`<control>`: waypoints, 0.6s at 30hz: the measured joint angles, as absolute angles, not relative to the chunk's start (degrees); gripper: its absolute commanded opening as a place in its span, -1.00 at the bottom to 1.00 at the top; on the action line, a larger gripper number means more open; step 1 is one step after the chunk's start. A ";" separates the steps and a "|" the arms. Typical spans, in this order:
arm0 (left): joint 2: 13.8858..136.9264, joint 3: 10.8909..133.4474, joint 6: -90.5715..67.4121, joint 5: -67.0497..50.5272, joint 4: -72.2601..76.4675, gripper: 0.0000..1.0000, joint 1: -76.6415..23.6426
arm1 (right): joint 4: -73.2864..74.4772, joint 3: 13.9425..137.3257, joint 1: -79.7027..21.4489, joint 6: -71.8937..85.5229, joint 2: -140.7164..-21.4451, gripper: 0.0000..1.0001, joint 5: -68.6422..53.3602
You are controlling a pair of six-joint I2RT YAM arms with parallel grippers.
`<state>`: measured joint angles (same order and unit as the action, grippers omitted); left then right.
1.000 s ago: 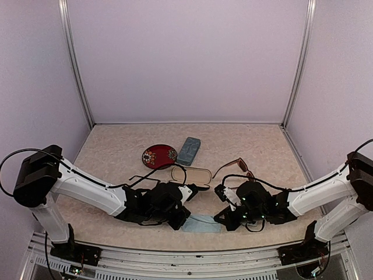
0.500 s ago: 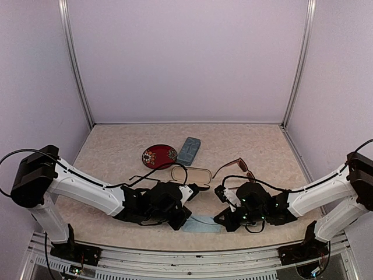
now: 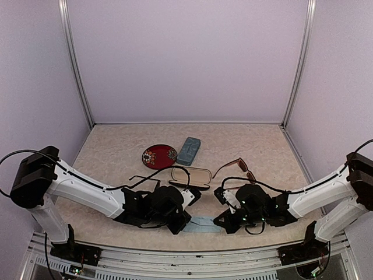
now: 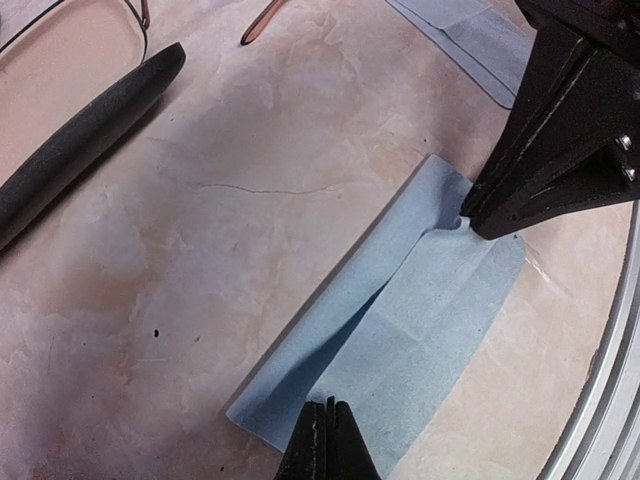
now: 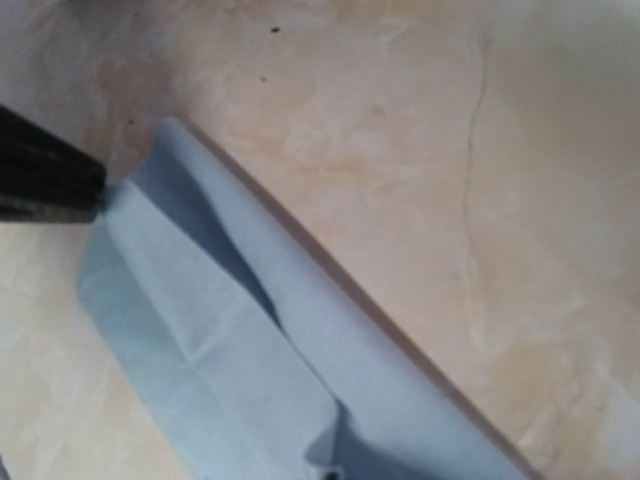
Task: Organize the sunglasses
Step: Fold the glasses cleaning cloth at the center of the board.
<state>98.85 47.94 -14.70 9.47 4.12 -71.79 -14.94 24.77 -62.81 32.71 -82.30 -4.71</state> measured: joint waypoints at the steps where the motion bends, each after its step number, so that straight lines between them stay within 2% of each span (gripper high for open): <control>1: 98.85 47.94 -14.70 9.47 4.14 -1.00 -71.88 | -14.94 24.77 -62.89 32.73 -82.30 -1.00 -4.73; 18: 99.85 47.94 -14.74 9.76 3.18 -0.95 -73.19 | -14.98 23.83 -63.75 33.78 -82.35 -0.96 -4.69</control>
